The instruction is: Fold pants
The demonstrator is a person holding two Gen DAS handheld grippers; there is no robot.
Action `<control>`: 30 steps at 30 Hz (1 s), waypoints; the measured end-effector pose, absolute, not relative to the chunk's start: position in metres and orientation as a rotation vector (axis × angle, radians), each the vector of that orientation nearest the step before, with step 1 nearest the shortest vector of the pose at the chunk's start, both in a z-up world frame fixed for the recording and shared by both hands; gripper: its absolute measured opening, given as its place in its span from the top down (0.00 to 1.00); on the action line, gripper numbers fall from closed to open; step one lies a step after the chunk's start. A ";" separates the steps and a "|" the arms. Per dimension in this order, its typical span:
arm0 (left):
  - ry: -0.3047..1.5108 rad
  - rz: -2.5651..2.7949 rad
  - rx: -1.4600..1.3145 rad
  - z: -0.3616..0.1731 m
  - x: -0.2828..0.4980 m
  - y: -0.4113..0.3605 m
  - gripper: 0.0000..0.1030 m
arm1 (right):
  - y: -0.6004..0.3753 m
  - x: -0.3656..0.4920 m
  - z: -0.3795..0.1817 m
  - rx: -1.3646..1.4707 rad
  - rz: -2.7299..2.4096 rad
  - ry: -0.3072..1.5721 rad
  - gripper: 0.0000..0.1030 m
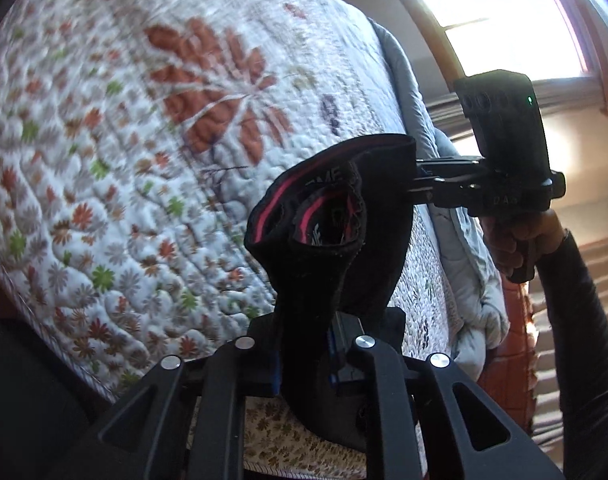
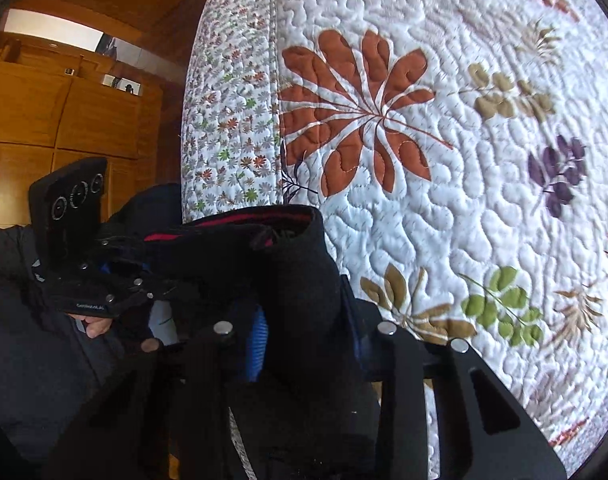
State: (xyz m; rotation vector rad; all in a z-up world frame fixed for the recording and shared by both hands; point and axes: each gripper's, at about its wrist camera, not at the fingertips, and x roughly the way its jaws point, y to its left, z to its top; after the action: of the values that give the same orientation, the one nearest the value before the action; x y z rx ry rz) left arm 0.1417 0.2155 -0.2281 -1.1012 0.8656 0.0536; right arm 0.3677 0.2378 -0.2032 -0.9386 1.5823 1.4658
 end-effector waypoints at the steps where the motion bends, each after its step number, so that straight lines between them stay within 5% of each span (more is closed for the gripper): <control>1: 0.864 0.046 -1.079 -0.220 0.143 0.212 0.85 | 0.234 0.368 -0.195 -0.937 1.456 1.566 0.70; 30: 0.817 -0.089 -0.661 -0.088 0.163 0.123 0.87 | 0.106 0.344 -0.046 -0.775 1.336 1.219 0.73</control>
State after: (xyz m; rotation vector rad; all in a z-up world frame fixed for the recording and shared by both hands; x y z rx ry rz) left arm 0.1632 0.1227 -0.0882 -0.6608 0.8169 -0.0891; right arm 0.3438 0.1056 -0.0458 -0.7754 1.2192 1.3357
